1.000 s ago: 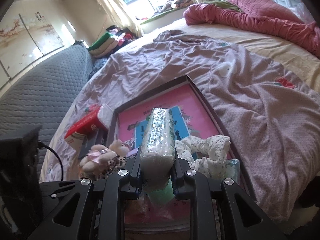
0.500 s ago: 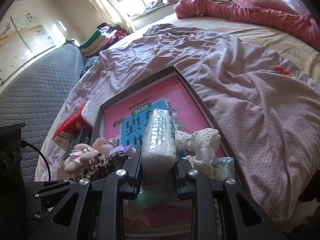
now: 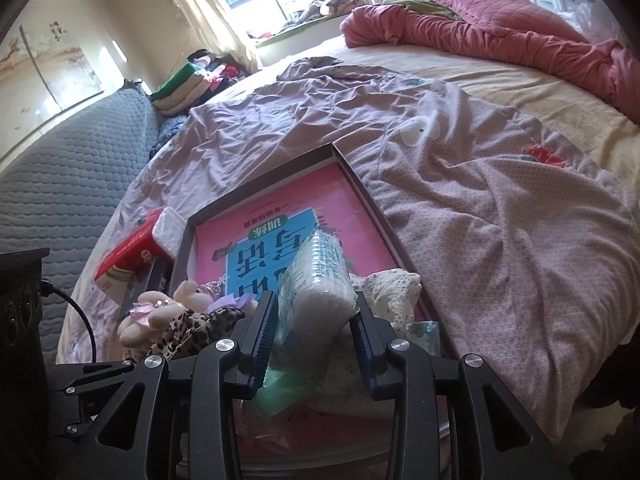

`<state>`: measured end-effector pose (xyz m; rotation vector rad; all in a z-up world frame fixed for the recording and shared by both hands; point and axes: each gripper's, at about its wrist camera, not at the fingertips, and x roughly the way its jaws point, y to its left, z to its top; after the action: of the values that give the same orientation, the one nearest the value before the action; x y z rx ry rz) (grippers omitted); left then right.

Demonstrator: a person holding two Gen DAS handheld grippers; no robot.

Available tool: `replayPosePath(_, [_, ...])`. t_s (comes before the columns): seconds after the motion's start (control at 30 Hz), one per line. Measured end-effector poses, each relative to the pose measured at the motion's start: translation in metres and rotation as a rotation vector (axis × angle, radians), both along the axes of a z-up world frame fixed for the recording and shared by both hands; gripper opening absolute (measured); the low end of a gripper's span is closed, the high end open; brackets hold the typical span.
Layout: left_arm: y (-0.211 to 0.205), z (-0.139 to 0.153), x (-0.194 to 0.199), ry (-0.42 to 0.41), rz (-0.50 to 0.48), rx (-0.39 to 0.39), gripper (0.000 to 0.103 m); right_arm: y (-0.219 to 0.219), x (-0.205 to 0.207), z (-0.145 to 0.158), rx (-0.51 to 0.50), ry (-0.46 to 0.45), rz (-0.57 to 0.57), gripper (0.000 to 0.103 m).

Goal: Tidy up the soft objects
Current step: 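Lower and release the leopard cloth with the left tool while the right tool releases the white pack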

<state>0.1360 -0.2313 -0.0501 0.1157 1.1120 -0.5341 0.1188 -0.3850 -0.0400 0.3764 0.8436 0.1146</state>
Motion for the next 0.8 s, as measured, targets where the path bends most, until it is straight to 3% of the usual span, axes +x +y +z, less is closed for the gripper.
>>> replayPosePath(0.57, [-0.002, 0.004, -0.002, 0.024, 0.014, -0.044, 0.014, -0.016, -0.012, 0.006, -0.001, -0.008, -0.056, 0.045])
replayPosePath(0.8, [-0.004, 0.009, -0.005, 0.017, 0.022, -0.046, 0.033, -0.015, -0.014, 0.012, -0.001, -0.022, -0.048, 0.046])
